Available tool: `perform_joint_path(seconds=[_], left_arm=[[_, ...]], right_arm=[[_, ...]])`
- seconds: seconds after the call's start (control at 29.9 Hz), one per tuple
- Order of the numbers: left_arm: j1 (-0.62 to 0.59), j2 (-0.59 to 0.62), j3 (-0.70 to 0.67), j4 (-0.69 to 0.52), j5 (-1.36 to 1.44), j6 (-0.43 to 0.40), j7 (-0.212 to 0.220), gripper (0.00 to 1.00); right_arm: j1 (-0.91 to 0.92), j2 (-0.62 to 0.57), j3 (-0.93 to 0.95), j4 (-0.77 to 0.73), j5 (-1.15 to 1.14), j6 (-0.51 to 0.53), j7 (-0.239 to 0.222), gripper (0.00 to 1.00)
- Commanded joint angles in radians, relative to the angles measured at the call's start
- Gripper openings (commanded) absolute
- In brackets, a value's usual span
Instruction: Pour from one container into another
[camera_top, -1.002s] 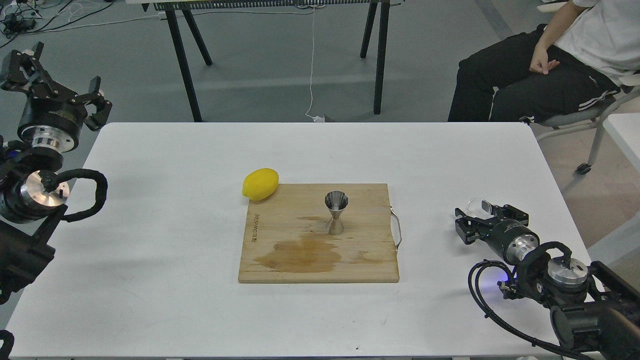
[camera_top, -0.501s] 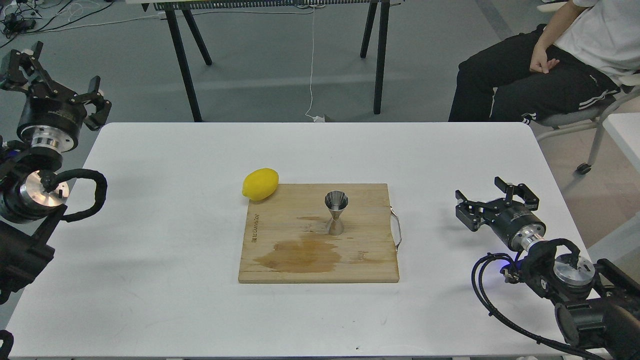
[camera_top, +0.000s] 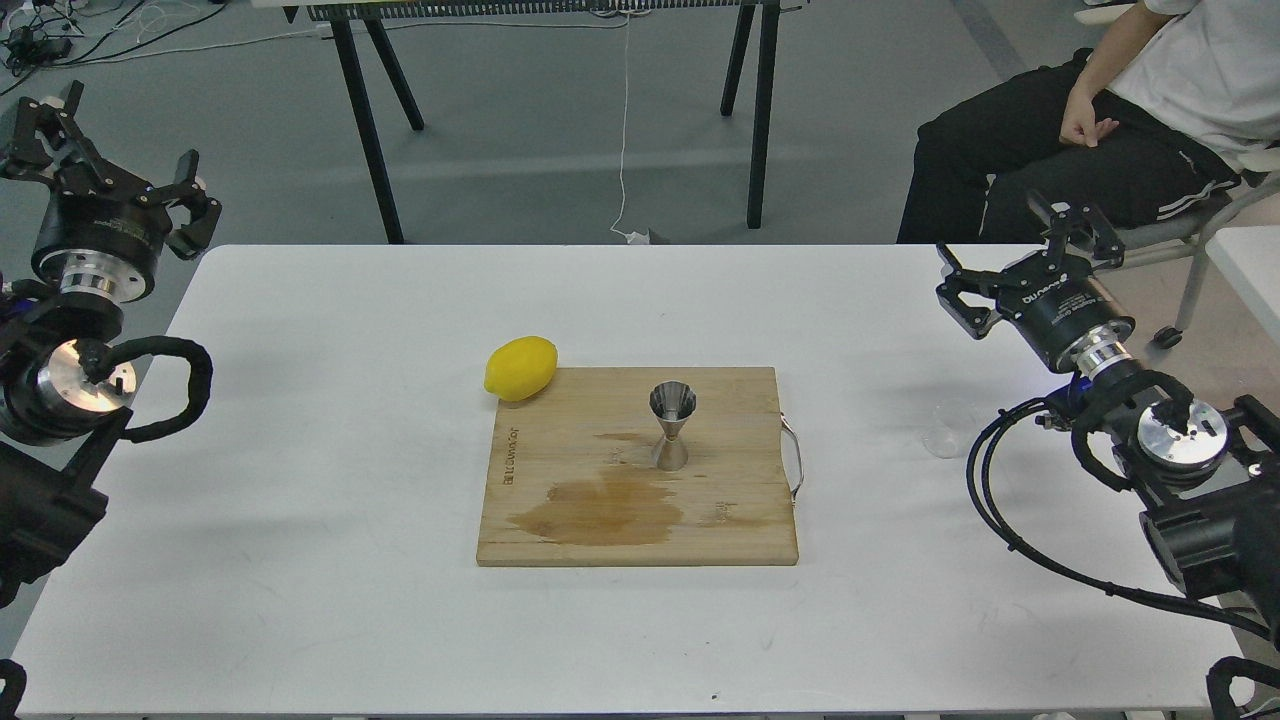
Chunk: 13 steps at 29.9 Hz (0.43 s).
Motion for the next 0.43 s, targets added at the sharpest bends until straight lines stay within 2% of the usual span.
perform_joint_path(seconds=[0.0, 0.2, 0.4], left_arm=[[0.002, -0.005, -0.004, -0.007, -0.001, -0.003, 0.001, 1.0], [0.006, -0.014, -0.004, -0.007, -0.001, -0.006, 0.001, 1.0], [0.011, -0.032, -0.004, -0.007, -0.001, -0.017, 0.001, 1.0]], right_arm=[[0.049, -0.013, -0.002, -0.026, -0.062, 0.0, 0.095, 1.0], [0.16, -0.012, -0.047, -0.103, -0.064, 0.0, 0.106, 1.0], [0.216, -0.013, -0.044, -0.107, -0.064, 0.0, 0.108, 1.0]])
